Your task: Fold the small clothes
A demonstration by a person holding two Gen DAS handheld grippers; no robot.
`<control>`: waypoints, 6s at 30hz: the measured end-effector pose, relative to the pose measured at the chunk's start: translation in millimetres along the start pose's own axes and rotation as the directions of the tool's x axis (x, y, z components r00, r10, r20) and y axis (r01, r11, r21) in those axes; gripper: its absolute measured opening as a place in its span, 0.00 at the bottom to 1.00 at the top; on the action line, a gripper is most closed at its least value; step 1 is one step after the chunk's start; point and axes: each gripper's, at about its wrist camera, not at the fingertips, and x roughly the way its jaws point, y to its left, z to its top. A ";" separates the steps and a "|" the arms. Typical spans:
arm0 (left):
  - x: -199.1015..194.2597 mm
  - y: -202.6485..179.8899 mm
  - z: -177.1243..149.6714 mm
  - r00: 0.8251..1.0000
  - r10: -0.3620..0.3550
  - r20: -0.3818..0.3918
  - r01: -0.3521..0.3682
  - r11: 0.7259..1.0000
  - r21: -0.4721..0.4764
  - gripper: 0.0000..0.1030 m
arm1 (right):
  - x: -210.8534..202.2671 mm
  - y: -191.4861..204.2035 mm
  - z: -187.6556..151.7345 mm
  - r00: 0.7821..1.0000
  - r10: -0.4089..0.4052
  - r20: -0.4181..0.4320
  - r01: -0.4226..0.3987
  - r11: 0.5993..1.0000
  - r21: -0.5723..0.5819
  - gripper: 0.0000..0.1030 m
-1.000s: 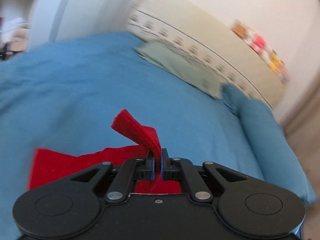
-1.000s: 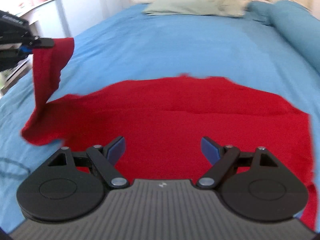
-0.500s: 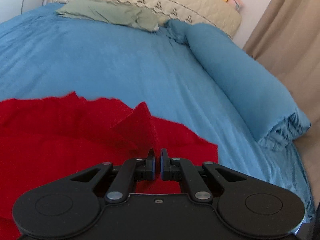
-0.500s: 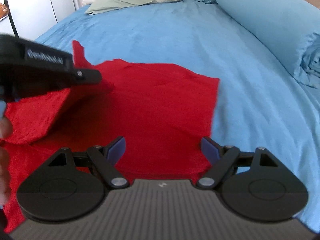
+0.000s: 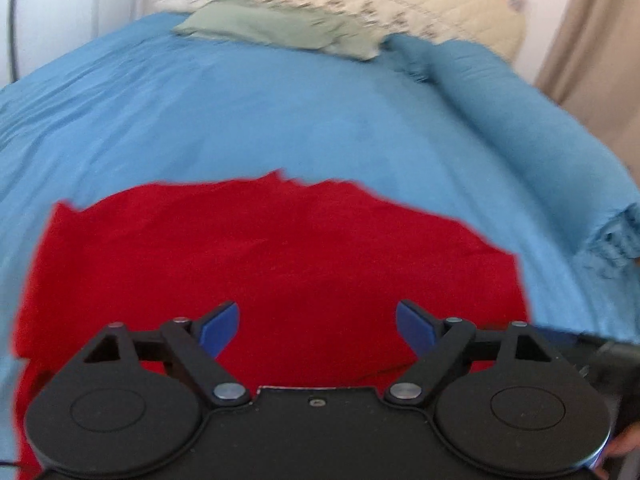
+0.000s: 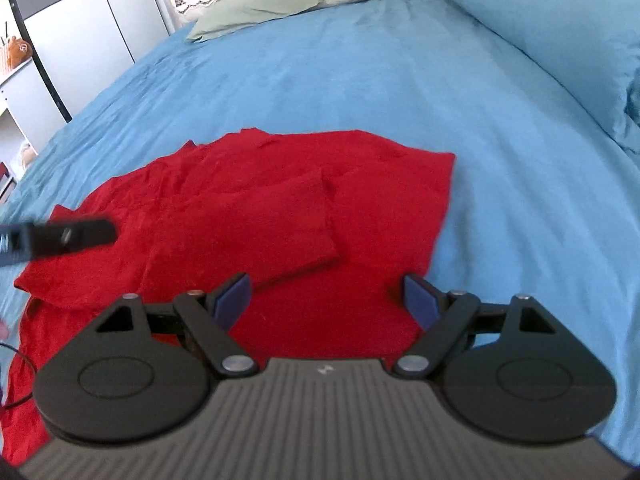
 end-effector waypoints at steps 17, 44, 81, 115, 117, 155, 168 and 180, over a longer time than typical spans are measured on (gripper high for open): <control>-11.8 56.5 -10.8 0.995 0.096 -0.012 -0.097 0.994 -0.059 0.86 | -8.2 43.3 3.5 0.995 -0.037 0.096 0.039 0.999 -0.017 0.75; -21.5 103.9 2.6 0.983 0.183 0.010 -0.181 0.977 -0.109 0.86 | 7.5 10.7 11.8 0.989 -0.054 0.138 0.013 0.959 0.283 0.20; -23.0 162.1 -30.7 0.978 0.194 -0.072 -0.199 0.978 -0.065 0.05 | 76.1 207.9 42.3 0.931 0.348 -0.113 -0.366 0.901 -0.235 0.71; -188.7 138.2 -160.0 0.946 0.057 -0.318 -0.079 0.995 -0.055 0.88 | -210.2 32.0 -160.0 0.971 -0.116 -0.209 0.113 0.993 -0.024 1.00; -188.9 134.2 -173.7 0.941 0.050 -0.334 -0.075 0.995 -0.063 0.83 | -216.4 21.5 -179.1 0.968 -0.112 -0.223 0.119 0.993 0.019 1.00; -192.6 136.1 -215.4 0.908 0.115 -0.402 -0.196 0.966 -0.166 0.09 | -226.0 -5.7 -244.5 0.966 0.014 -0.258 0.029 0.986 0.162 0.78; -197.3 130.8 -215.3 0.909 0.128 -0.397 -0.203 0.967 -0.154 0.08 | -224.8 3.2 -248.8 0.961 0.009 -0.275 0.034 0.988 0.153 0.20; -224.4 125.0 -167.2 0.930 0.092 -0.355 -0.160 0.973 -0.167 0.07 | -256.9 8.5 -205.0 0.977 0.022 -0.211 0.026 0.974 0.223 0.19</control>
